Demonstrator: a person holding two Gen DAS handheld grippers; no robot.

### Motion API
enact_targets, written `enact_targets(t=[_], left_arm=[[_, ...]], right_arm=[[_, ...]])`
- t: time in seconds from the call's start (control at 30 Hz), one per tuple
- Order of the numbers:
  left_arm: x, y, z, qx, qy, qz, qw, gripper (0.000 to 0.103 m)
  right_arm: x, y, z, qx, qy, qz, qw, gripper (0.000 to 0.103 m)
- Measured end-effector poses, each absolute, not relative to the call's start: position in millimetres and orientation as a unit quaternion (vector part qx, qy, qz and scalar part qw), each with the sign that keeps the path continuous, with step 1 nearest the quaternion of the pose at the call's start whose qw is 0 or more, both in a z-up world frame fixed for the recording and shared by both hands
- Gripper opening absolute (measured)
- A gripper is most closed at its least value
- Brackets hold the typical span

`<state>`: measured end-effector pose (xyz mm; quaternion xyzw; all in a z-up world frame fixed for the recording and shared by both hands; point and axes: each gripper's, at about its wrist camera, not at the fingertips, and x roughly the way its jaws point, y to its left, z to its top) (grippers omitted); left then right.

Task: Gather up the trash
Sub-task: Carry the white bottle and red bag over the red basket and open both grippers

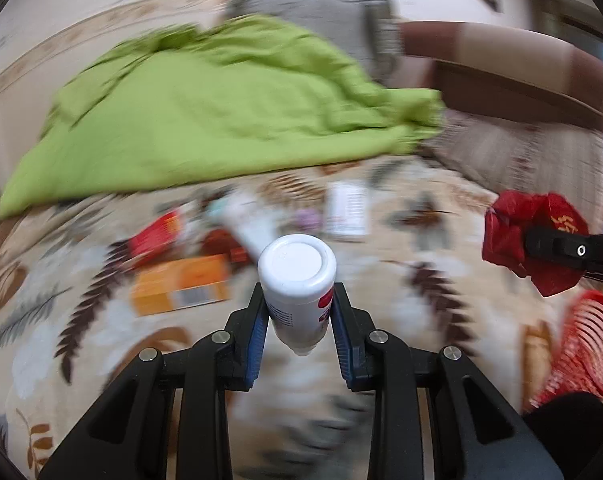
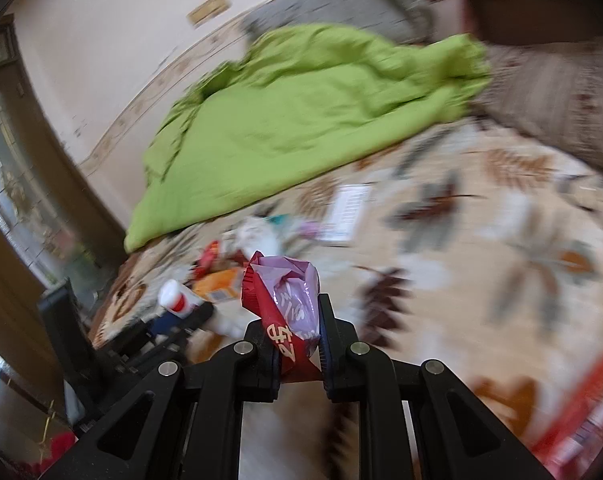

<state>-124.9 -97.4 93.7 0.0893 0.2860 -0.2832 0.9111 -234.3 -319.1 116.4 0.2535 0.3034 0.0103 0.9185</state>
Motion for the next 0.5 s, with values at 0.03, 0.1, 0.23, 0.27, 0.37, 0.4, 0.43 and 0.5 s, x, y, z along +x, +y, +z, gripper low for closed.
enact_targets(t=[0.03,0.1,0.23,0.27,0.37,0.4,0.43,0.5], left_arm=[[-136.4,-106.9,99.8,0.093,0.280,-0.302,0.907,0.029],[-155.9,-127.0,110.1,0.096,0.279,-0.344,0.891,0.029],[-197.1,-175.1,124.1,0.096,0.296,-0.439,0.843,0.029],[-208.8,-190.7,125.8,0.103,0.300,-0.462,0.829,0.029],[-241.5,-239.0,126.2,0.111,0.327,-0.526,0.777,0.029],[-248.8,-249.9,124.7,0.112,0.335,-0.539,0.765,0.029],[-257.1,-263.1,123.6,0.116,0.342,-0.552,0.751,0.029],[-272.5,-291.7,119.7,0.122,0.359,-0.573,0.727,0.029]], right_arm=[[-251.9,-331.2,119.0,0.257,0.301,-0.005,0.918,0.016],[-285.9,-354.5,122.7,0.260,0.298,-0.041,0.918,0.016],[-355.4,-402.2,124.4,0.257,0.298,-0.132,0.910,0.016],[-370.8,-412.9,123.5,0.261,0.297,-0.154,0.905,0.016],[-406.6,-439.1,114.9,0.288,0.296,-0.194,0.890,0.016],[-414.9,-445.2,112.8,0.292,0.296,-0.204,0.886,0.016],[-422.7,-451.2,110.2,0.296,0.296,-0.213,0.883,0.017],[-432.1,-460.9,105.4,0.303,0.300,-0.227,0.876,0.019]])
